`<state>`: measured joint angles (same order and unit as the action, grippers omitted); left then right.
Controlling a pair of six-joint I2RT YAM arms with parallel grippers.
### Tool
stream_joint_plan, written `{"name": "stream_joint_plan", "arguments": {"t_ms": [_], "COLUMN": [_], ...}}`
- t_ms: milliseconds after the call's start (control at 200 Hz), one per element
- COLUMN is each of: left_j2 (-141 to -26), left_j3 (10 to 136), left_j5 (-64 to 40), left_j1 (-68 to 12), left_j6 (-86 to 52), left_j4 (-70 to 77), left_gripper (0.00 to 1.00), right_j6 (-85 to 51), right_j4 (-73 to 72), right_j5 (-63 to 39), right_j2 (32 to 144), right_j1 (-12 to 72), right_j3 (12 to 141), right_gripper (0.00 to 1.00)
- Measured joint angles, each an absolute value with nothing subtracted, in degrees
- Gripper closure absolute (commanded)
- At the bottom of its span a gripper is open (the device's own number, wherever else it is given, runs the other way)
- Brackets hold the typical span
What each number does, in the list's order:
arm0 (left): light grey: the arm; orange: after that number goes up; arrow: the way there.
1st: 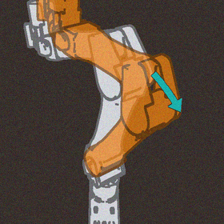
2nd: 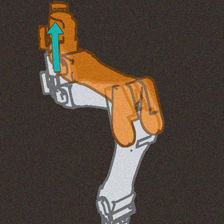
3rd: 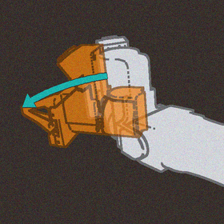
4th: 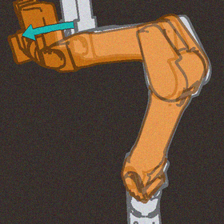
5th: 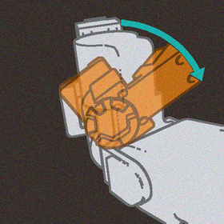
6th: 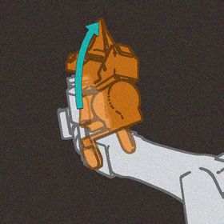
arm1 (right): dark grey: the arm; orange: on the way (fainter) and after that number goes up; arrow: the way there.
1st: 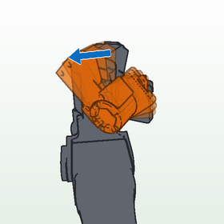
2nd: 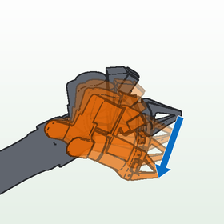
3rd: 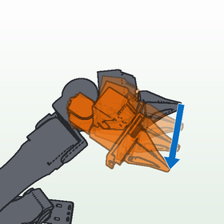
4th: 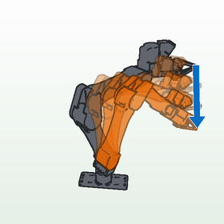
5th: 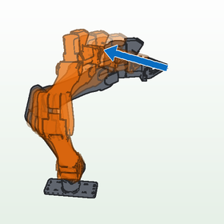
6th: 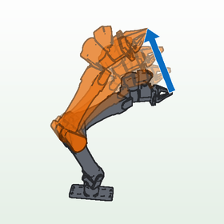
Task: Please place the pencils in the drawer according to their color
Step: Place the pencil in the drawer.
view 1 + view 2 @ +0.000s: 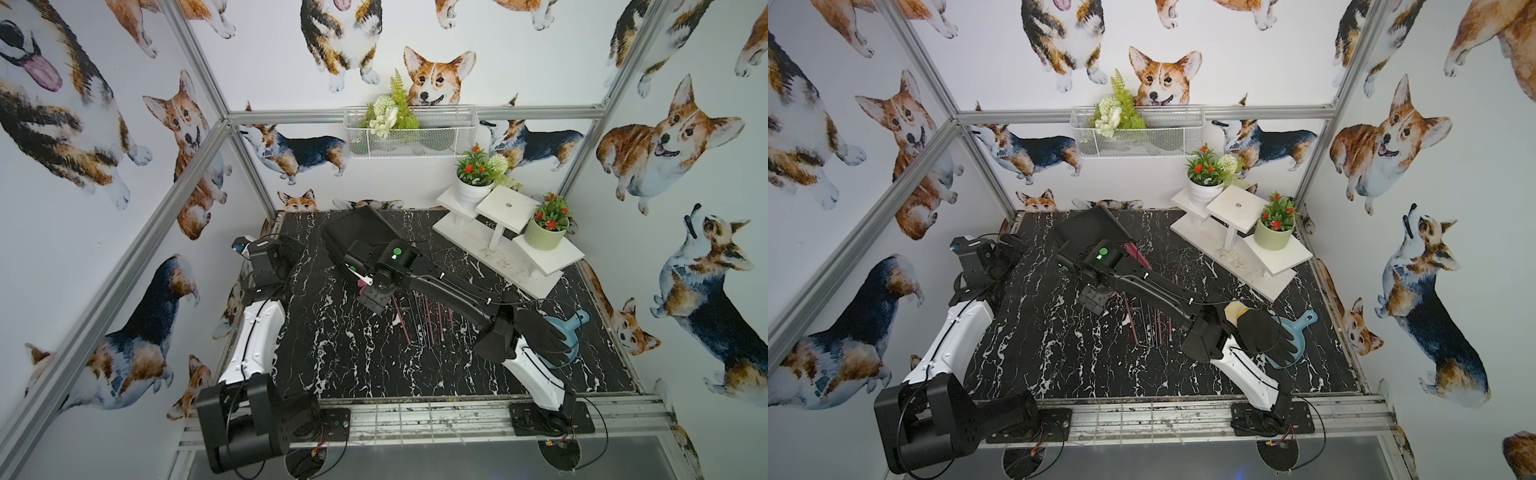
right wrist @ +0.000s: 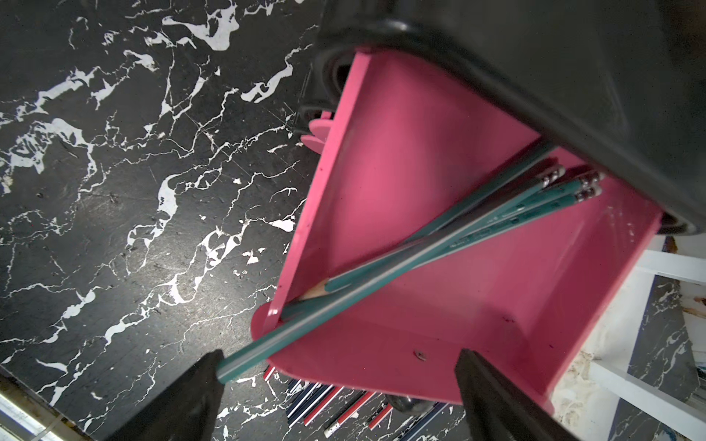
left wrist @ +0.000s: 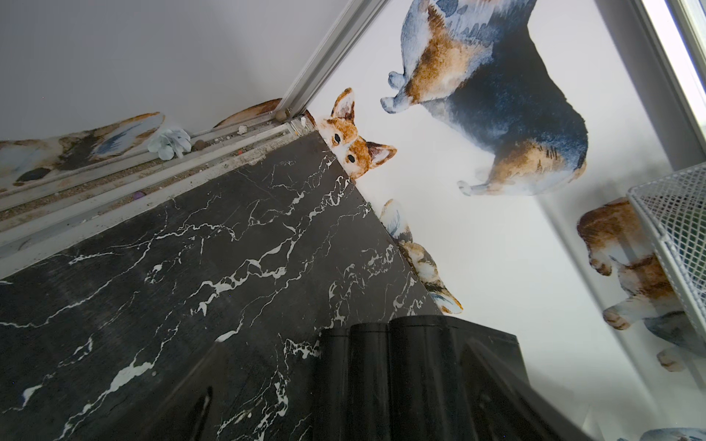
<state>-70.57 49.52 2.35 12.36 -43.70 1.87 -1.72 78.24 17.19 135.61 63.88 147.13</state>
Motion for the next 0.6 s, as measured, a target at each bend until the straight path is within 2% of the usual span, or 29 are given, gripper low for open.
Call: {"name": "stream_joint_plan", "arguments": {"t_ms": [440,596], "left_j2": [-70.7,-70.7], "left_j3": [47.5,47.5], "left_j5": [1.5,1.3], "left_j1": [12.4,12.4], "left_j6": [-43.7,-43.7], "left_j4": [3.2,3.2], "left_gripper": [0.0,0.0], "right_j6": [-4.5,-5.7], "right_j4": [78.1,77.6], "right_j5": [16.4,16.5], "right_j2": [135.6,135.6], "right_j1": [62.1,61.7], "right_j3": [147.8,148.6], "right_gripper": [0.02,0.05]}}
